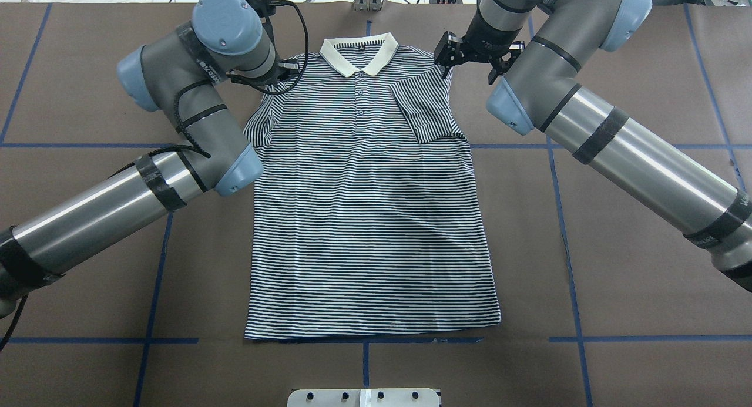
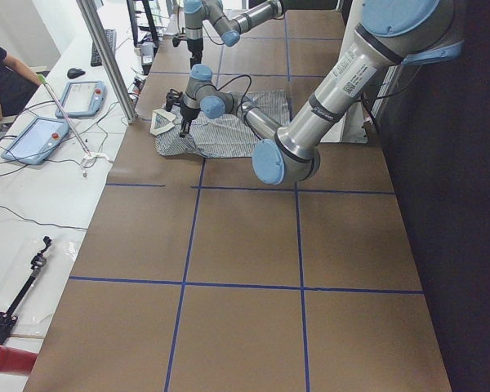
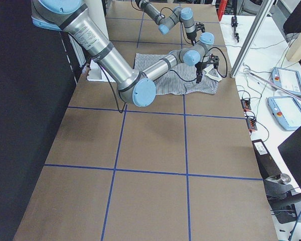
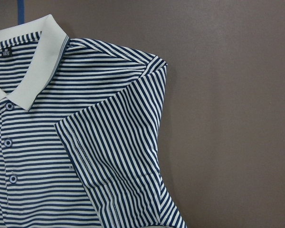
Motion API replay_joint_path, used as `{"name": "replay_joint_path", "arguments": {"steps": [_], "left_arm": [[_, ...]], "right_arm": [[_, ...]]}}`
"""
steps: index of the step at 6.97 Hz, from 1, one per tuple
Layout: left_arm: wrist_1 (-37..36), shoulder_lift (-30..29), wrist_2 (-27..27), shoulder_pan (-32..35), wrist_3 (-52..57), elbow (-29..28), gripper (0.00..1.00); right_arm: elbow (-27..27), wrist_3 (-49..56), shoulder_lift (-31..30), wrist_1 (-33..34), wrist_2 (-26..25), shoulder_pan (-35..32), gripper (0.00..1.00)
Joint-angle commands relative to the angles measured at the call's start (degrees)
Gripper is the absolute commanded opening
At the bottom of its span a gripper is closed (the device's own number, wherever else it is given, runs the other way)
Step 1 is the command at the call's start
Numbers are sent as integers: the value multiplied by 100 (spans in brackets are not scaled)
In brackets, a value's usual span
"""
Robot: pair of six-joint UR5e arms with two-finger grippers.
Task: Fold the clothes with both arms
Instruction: 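Fold the other sleeve onto the shirt body with the left gripper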
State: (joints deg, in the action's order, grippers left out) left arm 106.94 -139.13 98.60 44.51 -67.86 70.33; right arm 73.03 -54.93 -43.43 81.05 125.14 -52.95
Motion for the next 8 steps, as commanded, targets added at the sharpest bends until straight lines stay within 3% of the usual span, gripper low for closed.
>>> {"name": "replay_joint_path", "arguments": {"steps": [1, 6, 7, 8], "left_arm": [[325, -562, -34, -231, -444, -914, 0], [925, -860, -43, -496, -1123, -1451, 0], [1282, -887, -52, -496, -1411, -1643, 16], [1390, -887, -304, -505, -1370, -1741, 99]], "right_arm": [[71, 0, -69, -10, 10, -5, 100], [62, -17, -157, -10, -25, 21, 100], [62, -17, -157, -10, -25, 30, 100], [62, -9, -157, -10, -25, 30, 100]]}}
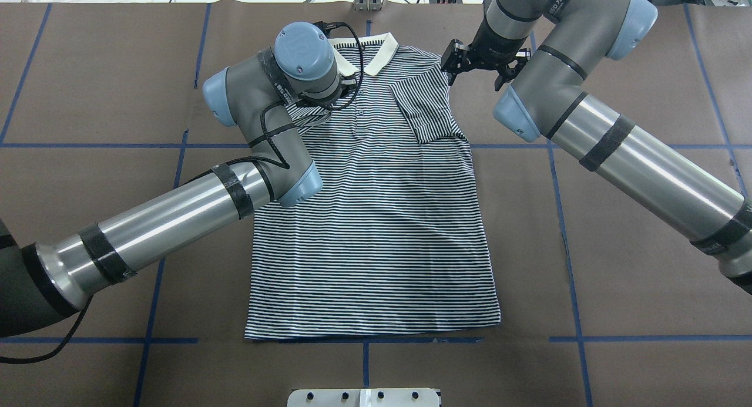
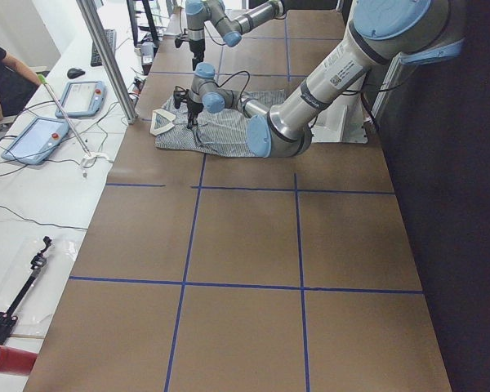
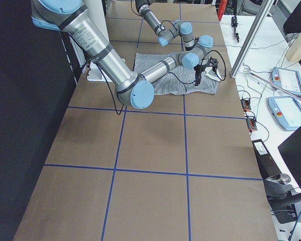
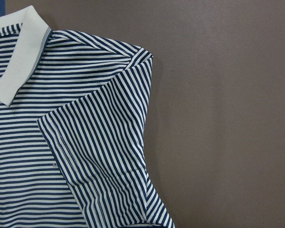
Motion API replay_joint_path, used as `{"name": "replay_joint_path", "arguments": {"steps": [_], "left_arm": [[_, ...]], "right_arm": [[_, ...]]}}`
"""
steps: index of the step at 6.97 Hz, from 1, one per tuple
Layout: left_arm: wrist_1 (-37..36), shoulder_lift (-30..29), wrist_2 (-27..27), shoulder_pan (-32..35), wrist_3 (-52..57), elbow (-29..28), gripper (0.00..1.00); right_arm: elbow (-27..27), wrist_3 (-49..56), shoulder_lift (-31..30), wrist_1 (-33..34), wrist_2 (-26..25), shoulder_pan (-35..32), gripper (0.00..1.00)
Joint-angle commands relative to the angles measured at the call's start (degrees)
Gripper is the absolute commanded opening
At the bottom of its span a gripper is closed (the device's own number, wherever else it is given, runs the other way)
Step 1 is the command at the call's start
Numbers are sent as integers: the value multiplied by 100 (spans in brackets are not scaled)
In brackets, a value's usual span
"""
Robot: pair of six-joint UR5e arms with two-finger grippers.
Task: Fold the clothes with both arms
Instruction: 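Fold the other sleeve onto the shirt body with the left gripper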
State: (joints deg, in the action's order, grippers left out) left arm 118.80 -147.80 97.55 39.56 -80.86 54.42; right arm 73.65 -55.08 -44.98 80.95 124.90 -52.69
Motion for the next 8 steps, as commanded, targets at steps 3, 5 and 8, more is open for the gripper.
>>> {"name": "replay_joint_path", "arguments": {"steps": [3, 5, 8], "left_arm": [[205, -48, -192, 34, 480, -28, 100], [-57, 493, 514, 192, 676, 985, 100], [-1594, 2072, 766, 316, 1912, 3898, 100]], "right_arm": [[-9, -3, -2, -9, -1, 4, 100], [191, -64, -63, 0, 17, 13, 100], [2136, -780, -1709, 17, -331, 494, 100]]}}
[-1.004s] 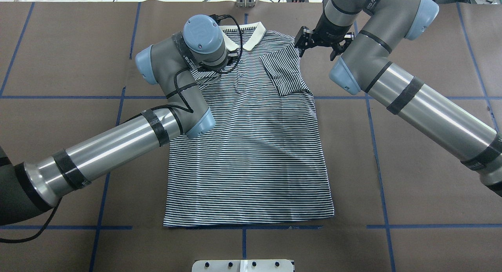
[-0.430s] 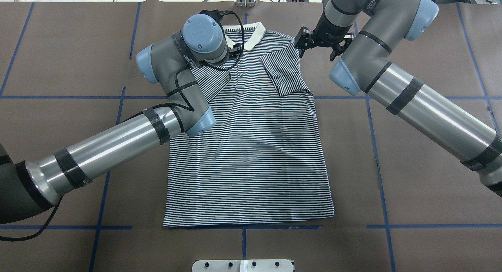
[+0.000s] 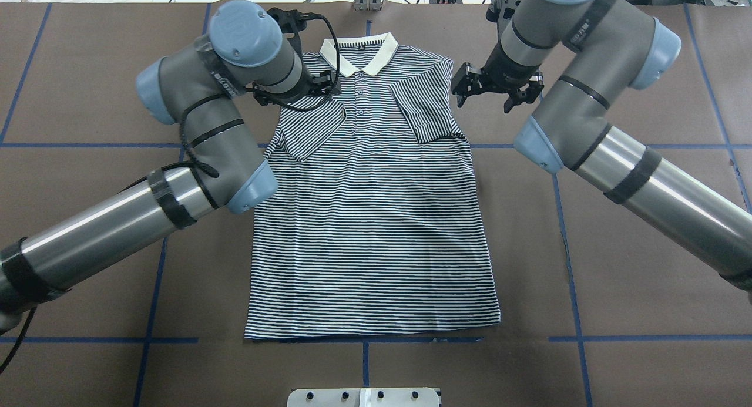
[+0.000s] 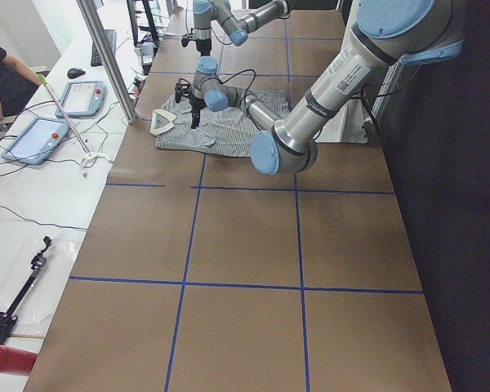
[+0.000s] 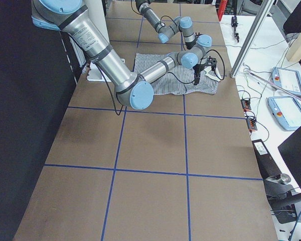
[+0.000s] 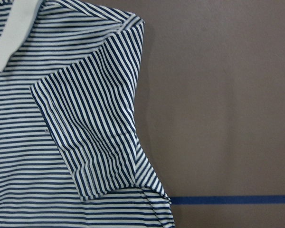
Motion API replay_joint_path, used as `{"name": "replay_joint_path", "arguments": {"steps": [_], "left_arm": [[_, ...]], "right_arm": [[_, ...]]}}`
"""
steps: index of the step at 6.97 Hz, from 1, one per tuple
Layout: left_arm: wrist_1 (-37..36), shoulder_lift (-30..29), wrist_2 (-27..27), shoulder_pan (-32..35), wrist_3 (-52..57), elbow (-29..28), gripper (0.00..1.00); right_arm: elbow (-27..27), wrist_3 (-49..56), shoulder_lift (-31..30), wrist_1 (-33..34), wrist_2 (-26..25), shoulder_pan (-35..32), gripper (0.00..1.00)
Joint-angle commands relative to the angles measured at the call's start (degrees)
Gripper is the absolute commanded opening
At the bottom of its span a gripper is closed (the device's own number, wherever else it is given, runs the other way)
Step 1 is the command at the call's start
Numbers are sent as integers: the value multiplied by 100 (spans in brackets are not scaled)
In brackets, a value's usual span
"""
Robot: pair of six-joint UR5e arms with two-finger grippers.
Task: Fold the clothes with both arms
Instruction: 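Move both grippers to the hem corners nearest the robot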
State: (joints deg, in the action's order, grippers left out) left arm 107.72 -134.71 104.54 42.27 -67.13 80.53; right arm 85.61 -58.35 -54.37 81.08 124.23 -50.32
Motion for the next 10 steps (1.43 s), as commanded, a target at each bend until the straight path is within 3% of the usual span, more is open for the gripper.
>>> {"name": "replay_joint_path", "arguments": {"steps": [1, 2, 3, 5, 10], "left_arm": [[-480, 1528, 75, 54, 751, 2255, 100], [-463, 1962, 319, 80, 762, 2770, 100], [-472, 2305, 382, 80, 762, 3227, 100], [-498, 2423, 374, 89, 745, 3513, 100], [-498, 2361, 374, 133, 701, 3618, 100]], "right_arm": [[1819, -1180, -1586, -40, -712, 825, 100], [2593, -1597, -2255, -75, -1099, 1396, 100], [2888, -2219, -2619, -240, -1608, 2046, 100], [2891, -3250, -2921, -725, -2740, 3216, 100], [2768, -3244, -2825, -646, -2764, 3564, 95]]}}
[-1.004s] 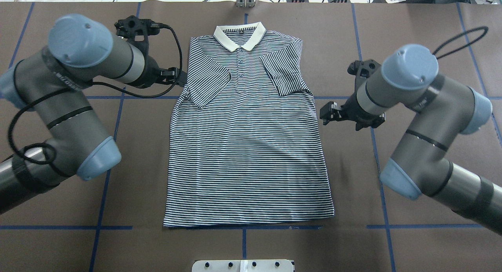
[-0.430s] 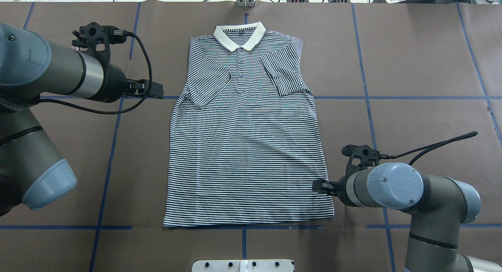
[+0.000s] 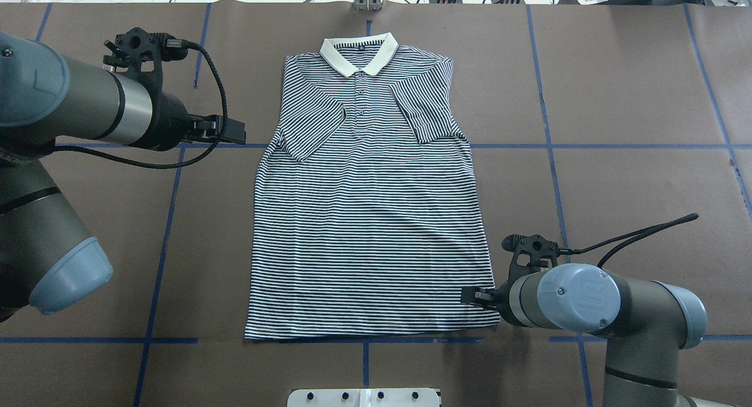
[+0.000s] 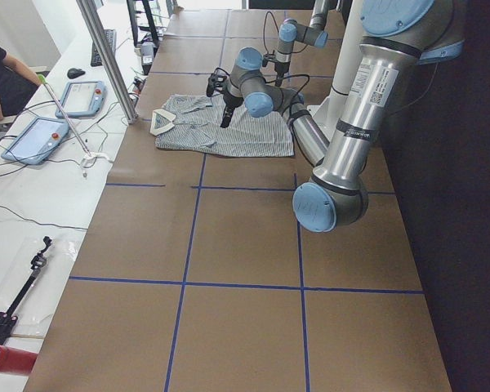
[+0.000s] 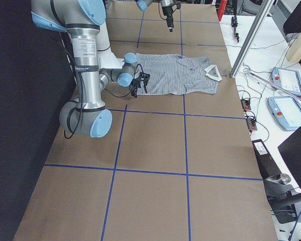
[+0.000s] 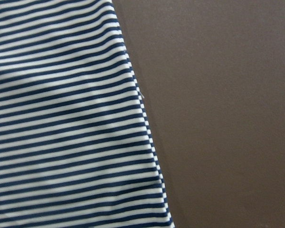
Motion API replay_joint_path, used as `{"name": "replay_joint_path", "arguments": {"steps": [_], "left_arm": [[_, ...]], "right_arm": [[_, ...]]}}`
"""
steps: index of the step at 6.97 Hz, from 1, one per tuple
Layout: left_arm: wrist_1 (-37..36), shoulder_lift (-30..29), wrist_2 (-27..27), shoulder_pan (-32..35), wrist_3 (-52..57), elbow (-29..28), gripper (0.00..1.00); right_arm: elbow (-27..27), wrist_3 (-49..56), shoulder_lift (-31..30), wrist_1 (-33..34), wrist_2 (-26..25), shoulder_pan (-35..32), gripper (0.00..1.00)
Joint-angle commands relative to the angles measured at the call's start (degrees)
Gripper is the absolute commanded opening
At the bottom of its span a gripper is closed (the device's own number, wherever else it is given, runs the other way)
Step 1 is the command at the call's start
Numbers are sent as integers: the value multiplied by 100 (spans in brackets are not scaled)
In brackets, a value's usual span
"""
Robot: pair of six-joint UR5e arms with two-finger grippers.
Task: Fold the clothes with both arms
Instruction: 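Lower both grippers and grasp the two hem corners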
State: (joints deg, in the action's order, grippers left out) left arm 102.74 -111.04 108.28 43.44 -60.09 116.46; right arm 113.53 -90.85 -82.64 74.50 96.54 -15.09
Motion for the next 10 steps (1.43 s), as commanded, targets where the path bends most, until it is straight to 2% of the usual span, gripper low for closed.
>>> {"name": "replay_joint_path", "arguments": {"steps": [1, 3, 4, 5, 10], "left_arm": [[0, -5, 0, 59, -3, 34, 100], [-9, -5, 0, 76, -3, 34, 100], [-9, -5, 0, 85, -3, 26, 100], [-9, -5, 9, 85, -3, 26, 100], [-18, -22, 18, 68, -38, -44, 100]], "right_arm": [[-15, -2, 28, 12, 5, 49, 81], [-6, 6, 20, 12, 84, 50, 27], [-6, 24, 3, 12, 128, 50, 4], [2, 33, 11, 21, 137, 41, 0], [204, 15, 20, 74, 207, 6, 0]]}}
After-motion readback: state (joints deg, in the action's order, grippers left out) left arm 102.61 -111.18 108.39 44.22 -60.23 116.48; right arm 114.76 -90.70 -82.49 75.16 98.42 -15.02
